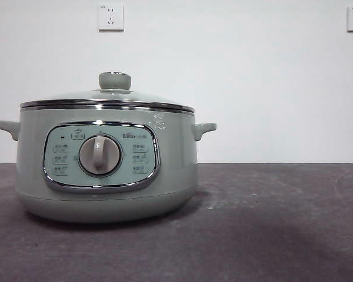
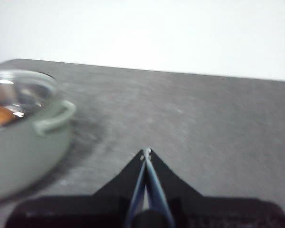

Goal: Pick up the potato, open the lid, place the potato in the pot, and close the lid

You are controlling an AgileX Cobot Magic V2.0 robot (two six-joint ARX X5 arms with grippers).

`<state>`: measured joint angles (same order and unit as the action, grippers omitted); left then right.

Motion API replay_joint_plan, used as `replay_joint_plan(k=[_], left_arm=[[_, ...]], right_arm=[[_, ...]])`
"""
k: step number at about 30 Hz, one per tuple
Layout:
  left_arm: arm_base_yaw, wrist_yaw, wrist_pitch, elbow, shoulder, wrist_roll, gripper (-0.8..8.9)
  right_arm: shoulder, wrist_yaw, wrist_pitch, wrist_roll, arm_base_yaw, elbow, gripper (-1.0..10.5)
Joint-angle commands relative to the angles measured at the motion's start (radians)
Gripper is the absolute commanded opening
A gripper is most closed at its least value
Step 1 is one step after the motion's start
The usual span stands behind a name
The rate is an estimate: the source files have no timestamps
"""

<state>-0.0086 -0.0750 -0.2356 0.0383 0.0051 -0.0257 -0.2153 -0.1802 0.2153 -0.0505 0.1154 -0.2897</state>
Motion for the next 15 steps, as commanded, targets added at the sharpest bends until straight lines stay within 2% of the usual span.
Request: replay_joint_plan(k=[1,8,11,15], left_arm=[[0.003,-0.005,0.01,-0.018,-0.003,0.003,-0.03],[0.003,-0.005,0.01,-0.018,-0.003,0.003,-0.03],[0.003,-0.005,0.01,-0.018,-0.003,0.003,-0.04],[0.003,-0.005,0.01,-0.018,-0.003,0.003,-0.03]], right_arm=[[0.074,-0.005,-0.019,-0.003,-0.052,0.083,0.0],[0.208,-0.004,-0.052,0.001,-0.089,0.231,0.0],[0.214,-0.005,-0.102,0.022,-0.089,0.285,0.0],[0.214,-0.004,-0.072,0.024,-0.088,0.285,0.0]])
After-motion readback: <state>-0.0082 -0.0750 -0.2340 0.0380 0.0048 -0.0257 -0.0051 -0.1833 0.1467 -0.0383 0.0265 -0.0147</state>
